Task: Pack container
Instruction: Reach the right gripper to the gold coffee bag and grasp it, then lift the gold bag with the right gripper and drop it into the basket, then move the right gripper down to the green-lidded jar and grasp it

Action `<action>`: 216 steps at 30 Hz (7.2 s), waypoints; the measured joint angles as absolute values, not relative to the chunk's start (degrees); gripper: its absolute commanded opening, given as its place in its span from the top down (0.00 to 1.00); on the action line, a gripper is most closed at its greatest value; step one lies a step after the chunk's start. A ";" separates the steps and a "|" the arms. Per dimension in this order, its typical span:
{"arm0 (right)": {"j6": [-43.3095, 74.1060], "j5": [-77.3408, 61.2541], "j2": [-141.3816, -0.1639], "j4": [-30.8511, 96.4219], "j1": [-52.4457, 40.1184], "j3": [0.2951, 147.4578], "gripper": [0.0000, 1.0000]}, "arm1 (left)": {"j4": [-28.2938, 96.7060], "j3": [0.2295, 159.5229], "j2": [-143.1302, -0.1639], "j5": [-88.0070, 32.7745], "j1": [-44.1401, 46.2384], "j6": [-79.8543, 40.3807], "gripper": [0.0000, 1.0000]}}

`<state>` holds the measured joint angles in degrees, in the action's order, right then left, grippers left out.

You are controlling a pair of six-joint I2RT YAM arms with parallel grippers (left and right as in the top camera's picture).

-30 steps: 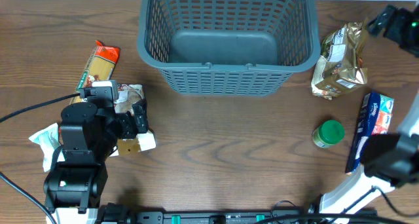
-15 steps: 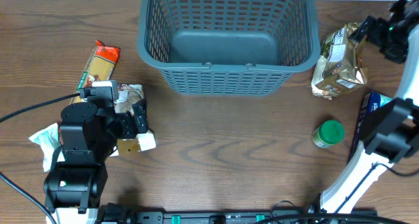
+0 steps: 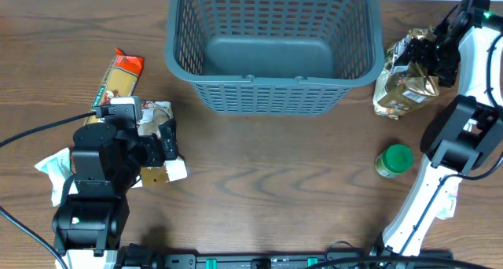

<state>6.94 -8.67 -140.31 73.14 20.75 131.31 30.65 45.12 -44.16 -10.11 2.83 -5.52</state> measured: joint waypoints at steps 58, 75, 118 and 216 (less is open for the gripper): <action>7.40 0.47 -134.54 75.66 16.67 130.56 0.99 | 30.65 45.10 -44.16 -10.11 2.83 -5.50 0.02; 3.20 2.26 -109.84 65.19 13.34 129.95 0.99 | 30.65 45.12 -44.14 -10.11 2.83 -5.50 0.02; -40.14 -8.21 -130.04 68.40 -21.61 130.13 0.01 | 32.64 45.12 -44.14 -10.13 2.83 -5.50 0.02; 28.25 2.13 -90.74 37.17 18.04 46.87 0.43 | 33.26 45.15 -44.14 -10.13 2.83 -5.50 0.02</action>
<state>28.25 2.13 -90.74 37.17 18.04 46.87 33.26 45.15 -44.14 -10.13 2.83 -5.50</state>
